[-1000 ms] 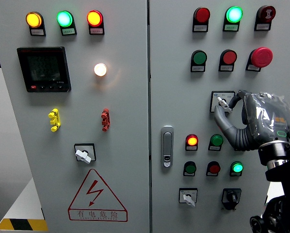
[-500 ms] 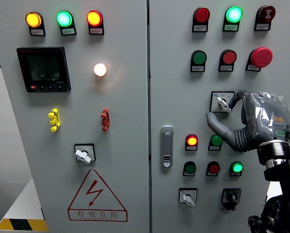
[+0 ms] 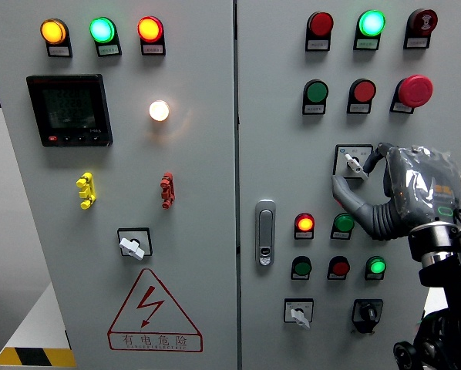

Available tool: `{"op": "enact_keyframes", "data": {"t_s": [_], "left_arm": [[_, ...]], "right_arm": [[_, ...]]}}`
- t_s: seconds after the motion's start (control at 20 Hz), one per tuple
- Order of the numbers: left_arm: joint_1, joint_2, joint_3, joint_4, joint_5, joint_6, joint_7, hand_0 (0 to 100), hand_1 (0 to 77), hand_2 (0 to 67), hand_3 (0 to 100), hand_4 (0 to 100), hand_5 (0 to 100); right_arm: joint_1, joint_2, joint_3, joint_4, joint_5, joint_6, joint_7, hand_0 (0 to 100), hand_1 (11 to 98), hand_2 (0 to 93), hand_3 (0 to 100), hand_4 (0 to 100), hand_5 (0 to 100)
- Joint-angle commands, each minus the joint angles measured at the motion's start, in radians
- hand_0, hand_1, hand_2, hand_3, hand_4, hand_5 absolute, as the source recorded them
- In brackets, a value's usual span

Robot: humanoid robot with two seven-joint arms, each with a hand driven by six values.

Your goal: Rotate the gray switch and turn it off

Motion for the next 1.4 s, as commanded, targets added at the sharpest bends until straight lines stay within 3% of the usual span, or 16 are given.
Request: {"op": "enact_keyframes", "data": {"t_s": [0.0,0.4,0.65,1.35], "left_arm": [[0.000,0.000,0.000,0.000,0.000,0.000,0.000,86,0.0,13.4,19,8,11],[0.000,0.000,0.000,0.000,0.000,0.000,0.000,86,0.0,13.4,19,8,11],[0.001,0.000,0.000,0.000,0.000,0.000,0.000,85,0.0,13.4,19,8,11],[0.001,0.000,0.000,0.000,0.000,0.000,0.000,85,0.0,13.4,19,8,11]], "right_arm": [[0.001,0.0000,-0.002,-0.006,0.000,0.000,-0.008,27,29.0,61.1,100,100,100],[0.003,0.0000,-0.003,-0.008,0.000,0.000,-0.014,35,28.9,61.3,100,100,100],[0.010,0.0000,-0.005,-0.008,0.000,0.000,-0.014,46,29.3,62.0,100,100,100],[0.015,0.0015,-0.011,-0.017,0.000,0.000,-0.014,57,30.7,62.9,100,100,100]]}}
